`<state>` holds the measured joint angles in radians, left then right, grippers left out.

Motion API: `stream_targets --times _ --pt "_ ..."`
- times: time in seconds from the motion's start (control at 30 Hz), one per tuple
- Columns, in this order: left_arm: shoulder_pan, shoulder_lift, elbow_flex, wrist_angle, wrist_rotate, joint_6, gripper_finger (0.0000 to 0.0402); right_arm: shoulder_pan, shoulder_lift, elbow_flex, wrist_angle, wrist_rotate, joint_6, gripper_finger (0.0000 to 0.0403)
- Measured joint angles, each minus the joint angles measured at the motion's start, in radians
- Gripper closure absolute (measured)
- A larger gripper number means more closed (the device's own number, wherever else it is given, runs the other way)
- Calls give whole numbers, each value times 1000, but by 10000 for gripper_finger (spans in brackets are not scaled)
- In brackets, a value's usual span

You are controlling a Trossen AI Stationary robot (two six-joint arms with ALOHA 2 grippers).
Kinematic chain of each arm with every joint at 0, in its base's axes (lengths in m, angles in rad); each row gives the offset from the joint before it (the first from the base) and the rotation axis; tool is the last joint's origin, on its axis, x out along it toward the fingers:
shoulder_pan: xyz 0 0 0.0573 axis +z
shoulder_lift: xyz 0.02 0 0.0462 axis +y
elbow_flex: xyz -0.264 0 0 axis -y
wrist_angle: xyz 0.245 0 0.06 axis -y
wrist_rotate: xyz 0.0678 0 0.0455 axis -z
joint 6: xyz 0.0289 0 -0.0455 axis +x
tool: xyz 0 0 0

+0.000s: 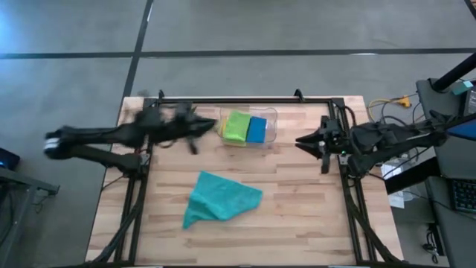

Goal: Fold microfiber towels
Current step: Fold the light blue microfiber towel

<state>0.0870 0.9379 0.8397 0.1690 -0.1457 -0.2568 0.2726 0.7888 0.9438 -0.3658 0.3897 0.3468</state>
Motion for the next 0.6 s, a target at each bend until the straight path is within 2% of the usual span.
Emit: stream_targets --times 0.1,0.2,0.4,0.47,0.6 --pt "-13 -230 -172 -8 -39 -30 402 -1 54 -11 65 1 -3 321" --pt "-16 -396 -281 -53 -47 -88 402 -1 121 -15 126 3 -3 321" --pt "-15 -559 -438 -43 -47 -198 402 -1 249 -35 260 -5 98 321" --pt "-15 -603 -487 -40 -46 -225 402 -3 279 -83 420 -7 133 323" --pt "-15 -654 -584 88 -19 -288 402 -53 385 -230 986 -92 238 324"
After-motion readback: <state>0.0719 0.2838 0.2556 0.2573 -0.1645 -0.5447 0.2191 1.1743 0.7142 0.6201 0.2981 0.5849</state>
